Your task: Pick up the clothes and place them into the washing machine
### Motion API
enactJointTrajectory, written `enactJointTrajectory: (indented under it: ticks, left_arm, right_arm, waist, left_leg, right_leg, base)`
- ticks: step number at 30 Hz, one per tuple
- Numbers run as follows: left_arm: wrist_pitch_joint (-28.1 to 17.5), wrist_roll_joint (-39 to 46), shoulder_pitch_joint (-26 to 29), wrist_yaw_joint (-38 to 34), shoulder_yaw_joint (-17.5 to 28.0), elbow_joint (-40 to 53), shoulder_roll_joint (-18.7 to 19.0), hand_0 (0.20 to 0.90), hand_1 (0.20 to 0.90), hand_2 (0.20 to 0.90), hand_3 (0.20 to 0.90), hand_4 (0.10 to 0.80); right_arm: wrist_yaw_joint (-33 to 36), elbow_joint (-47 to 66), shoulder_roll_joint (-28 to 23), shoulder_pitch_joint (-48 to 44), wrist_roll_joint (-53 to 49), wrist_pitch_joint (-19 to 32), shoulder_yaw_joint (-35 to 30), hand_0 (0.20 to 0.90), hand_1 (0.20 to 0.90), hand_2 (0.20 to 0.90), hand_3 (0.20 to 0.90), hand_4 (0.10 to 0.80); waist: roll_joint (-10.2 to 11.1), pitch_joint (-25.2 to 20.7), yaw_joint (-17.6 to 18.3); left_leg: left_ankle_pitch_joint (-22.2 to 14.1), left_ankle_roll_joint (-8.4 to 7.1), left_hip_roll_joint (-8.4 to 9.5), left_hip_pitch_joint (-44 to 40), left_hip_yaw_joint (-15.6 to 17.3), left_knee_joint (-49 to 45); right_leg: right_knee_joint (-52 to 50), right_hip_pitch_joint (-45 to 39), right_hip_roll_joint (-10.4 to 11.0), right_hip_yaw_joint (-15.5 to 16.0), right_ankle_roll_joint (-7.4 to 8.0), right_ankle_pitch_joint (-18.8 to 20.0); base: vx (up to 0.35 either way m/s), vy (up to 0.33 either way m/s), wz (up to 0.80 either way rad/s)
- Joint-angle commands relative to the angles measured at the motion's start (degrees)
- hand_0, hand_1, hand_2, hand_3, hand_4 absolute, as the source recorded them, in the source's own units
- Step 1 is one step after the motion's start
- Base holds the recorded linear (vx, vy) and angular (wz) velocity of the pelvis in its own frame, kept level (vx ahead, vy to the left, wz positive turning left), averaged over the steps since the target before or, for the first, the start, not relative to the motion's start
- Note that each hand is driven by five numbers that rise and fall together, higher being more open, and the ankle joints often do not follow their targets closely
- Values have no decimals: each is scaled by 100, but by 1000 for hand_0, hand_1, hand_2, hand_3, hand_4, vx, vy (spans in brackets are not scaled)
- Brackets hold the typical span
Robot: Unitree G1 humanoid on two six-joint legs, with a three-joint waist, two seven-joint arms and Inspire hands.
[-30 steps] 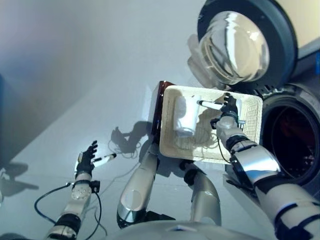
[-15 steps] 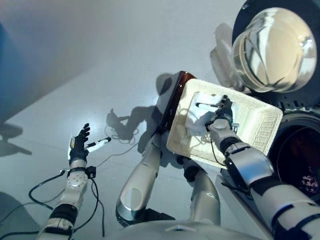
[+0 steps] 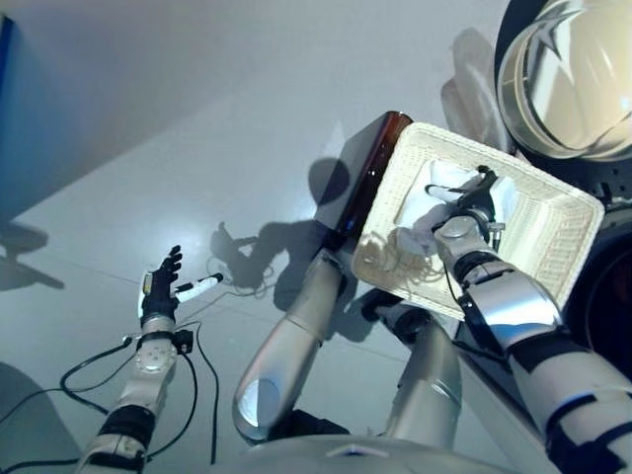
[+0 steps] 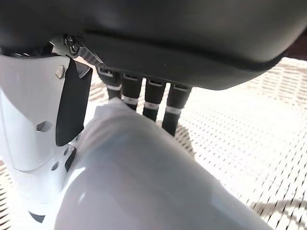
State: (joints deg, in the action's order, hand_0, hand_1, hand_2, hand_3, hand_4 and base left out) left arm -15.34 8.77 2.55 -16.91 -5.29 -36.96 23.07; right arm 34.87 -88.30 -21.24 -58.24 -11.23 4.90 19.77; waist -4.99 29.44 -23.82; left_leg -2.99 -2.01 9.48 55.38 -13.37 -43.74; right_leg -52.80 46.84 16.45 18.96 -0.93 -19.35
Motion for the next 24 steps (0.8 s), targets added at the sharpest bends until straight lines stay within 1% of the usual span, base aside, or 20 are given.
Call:
enactJointTrajectory:
  ticks: [1, 3, 8, 11, 12, 13, 15, 16, 18, 19, 20, 21, 22, 24]
  left_arm:
    - [-162, -235, -655, -133, -195, 331, -38, 900, 900, 900, 900, 800]
    - [-166, -241, -668, -117, -233, 309, -41, 900, 900, 900, 900, 800]
    - [-144, -307, -654, -99, -360, 147, -6, 900, 900, 900, 900, 800]
    - [-167, -367, -667, -81, -418, 76, 6, 900, 900, 900, 900, 800]
    - [-178, -397, -672, -48, -476, 18, 11, 900, 900, 900, 900, 800]
    - [-180, -396, -671, -49, -482, 16, 11, 900, 900, 900, 900, 800]
    - [-181, -428, -706, 35, -559, -104, 3, 900, 900, 900, 900, 800]
    - [-182, -427, -708, 36, -566, -105, 5, 900, 900, 900, 900, 800]
    - [-194, -467, -773, 84, -587, -277, 13, 900, 900, 900, 900, 800]
    - [-196, -466, -777, 84, -594, -277, 16, 900, 900, 900, 900, 800]
    - [-200, -492, -796, 119, -603, -355, 33, 900, 900, 900, 900, 800]
    - [-198, -522, -840, 167, -618, -447, 40, 900, 900, 900, 900, 800]
    - [-200, -522, -845, 167, -624, -447, 45, 900, 900, 900, 900, 800]
    - [-206, -566, -881, 235, -651, -630, 29, 900, 900, 900, 900, 800]
  right_arm:
    - [-382, -160, 261, 387, 375, -209, -45, 200, 200, 200, 200, 300]
    - [-369, -188, 236, 363, 372, -223, -55, 200, 200, 200, 200, 300]
    - [-294, -227, 158, 428, 438, -284, -131, 200, 200, 200, 200, 300]
    - [-280, -219, 13, 591, 486, -298, -217, 200, 200, 200, 200, 300]
    - [-280, -226, -126, 683, 471, -309, -292, 200, 200, 200, 200, 300]
    - [-281, -224, -130, 688, 471, -309, -295, 200, 200, 200, 200, 300]
    - [-265, -229, -255, 830, 487, -313, -404, 200, 200, 200, 200, 300]
    - [-265, -225, -257, 841, 488, -313, -409, 200, 200, 200, 200, 300]
    - [-294, -197, -412, 1041, 373, -266, -619, 200, 200, 200, 200, 300]
    - [-294, -192, -414, 1054, 373, -266, -625, 200, 200, 200, 200, 300]
    - [-359, -139, -450, 1169, 240, -191, -745, 200, 200, 200, 200, 300]
    - [-409, -88, -550, 1289, 65, -102, -897, 200, 200, 200, 200, 300]
    - [-411, -84, -550, 1303, 63, -100, -901, 200, 200, 200, 200, 300]
    - [-548, -5, -671, 1503, -329, 59, -1187, 200, 200, 200, 200, 300]
  waist:
    - [-790, 35, -293]
    - [-816, 35, -295]
    - [-852, 34, -252]
    - [-836, 32, -194]
    - [-806, 7, -145]
    - [-815, 12, -148]
    - [-764, -153, -82]
    - [-772, -150, -90]
    - [-683, -363, 16]
    - [-694, -356, 9]
    - [-651, -447, 70]
    - [-583, -581, 153]
    - [-591, -574, 146]
    - [-536, -717, 256]
  left_leg:
    - [-440, 366, 325, 61, 458, -301]
    - [-417, 369, 337, 34, 454, -251]
    - [-341, 385, 290, -267, 452, 38]
    - [-282, 380, 238, -507, 525, 308]
    - [-225, 377, 208, -657, 574, 493]
    - [-216, 377, 204, -678, 570, 511]
    - [-140, 378, 146, -936, 652, 838]
    - [-131, 378, 139, -960, 650, 859]
    - [-81, 374, 65, -1282, 752, 1175]
    - [-73, 374, 58, -1314, 749, 1197]
    - [-51, 363, 10, -1470, 780, 1342]
    - [-34, 349, -29, -1697, 851, 1537]
    - [-25, 348, -36, -1729, 849, 1560]
    - [9, 325, -90, -2043, 918, 1838]
  right_leg:
    - [-193, -37, 127, -10, 20, -20]
    - [-171, -46, 132, -18, 36, -18]
    - [20, -230, 114, -39, 86, 77]
    - [214, -412, 57, -80, 118, 187]
    - [387, -544, 12, -96, 144, 294]
    - [407, -565, 6, -93, 145, 305]
    - [727, -773, -60, -143, 189, 470]
    - [752, -796, -70, -141, 189, 485]
    - [1169, -1129, -111, -204, 245, 663]
    - [1199, -1162, -121, -200, 246, 678]
    - [1379, -1312, -172, -247, 266, 745]
    - [1698, -1552, -204, -288, 317, 866]
    - [1730, -1586, -215, -285, 318, 882]
    - [2102, -1884, -280, -364, 368, 1013]
  base:
    - [7, 8, -21]
    - [5, 2, -32]
    - [11, 6, 13]
    - [9, 14, 0]
    - [9, 8, -9]
    - [25, 15, -11]
    - [39, 35, -13]
    - [49, 41, -16]
    - [93, 39, -24]
    - [109, 45, -31]
    - [114, 26, -28]
    - [115, 26, -21]
    - [116, 19, -23]
    - [71, 21, -32]
